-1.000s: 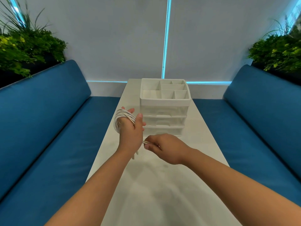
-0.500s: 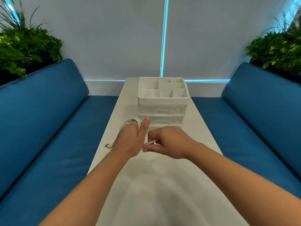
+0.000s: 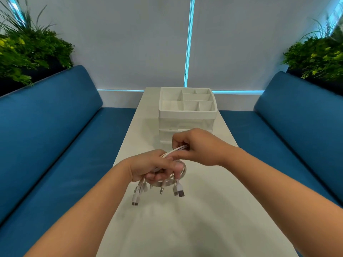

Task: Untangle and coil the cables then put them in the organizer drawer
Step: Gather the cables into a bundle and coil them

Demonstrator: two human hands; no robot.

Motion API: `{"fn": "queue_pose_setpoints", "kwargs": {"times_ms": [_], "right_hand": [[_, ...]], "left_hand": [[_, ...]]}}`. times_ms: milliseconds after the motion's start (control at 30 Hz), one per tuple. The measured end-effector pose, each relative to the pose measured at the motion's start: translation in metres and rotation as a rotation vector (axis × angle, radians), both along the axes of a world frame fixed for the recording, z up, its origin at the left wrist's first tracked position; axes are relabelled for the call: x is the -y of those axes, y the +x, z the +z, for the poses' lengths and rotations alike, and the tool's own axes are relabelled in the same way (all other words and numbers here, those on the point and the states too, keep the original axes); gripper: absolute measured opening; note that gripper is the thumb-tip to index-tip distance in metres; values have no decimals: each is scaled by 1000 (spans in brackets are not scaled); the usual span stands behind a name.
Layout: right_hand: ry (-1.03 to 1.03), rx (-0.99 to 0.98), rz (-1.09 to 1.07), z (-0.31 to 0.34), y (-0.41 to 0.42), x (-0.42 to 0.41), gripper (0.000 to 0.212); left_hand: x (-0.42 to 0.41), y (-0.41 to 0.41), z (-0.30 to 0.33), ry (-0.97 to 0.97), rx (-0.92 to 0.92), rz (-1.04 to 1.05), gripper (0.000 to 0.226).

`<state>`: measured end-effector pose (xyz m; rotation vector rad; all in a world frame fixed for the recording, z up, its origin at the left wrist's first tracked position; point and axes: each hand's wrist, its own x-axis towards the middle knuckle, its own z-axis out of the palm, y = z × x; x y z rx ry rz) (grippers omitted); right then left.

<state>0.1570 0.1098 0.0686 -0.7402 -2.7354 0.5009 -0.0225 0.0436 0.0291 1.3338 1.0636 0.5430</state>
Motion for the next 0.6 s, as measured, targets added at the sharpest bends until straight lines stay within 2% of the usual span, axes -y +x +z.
{"fn": "queue_pose_setpoints", "kwargs": {"times_ms": [67, 133, 233, 367, 467, 600], "right_hand": [[-126, -45, 12, 4, -2, -1, 28], [-219, -21, 14, 6, -4, -4, 28], [-354, 41, 4, 4, -3, -6, 33], [-517, 9, 19, -4, -1, -8, 40], [-591, -38, -7, -9, -1, -8, 48], [-624, -180, -118, -14, 2, -12, 41]], "left_hand": [[-2, -4, -1, -81, 94, -50, 28], [-5, -6, -3, -177, 214, -94, 21], [-9, -8, -7, -266, 397, -166, 25], [-9, -6, -15, -249, 490, -186, 23], [-7, 0, -15, -188, 483, -61, 16], [-8, 6, -11, -29, 297, 291, 18]]}}
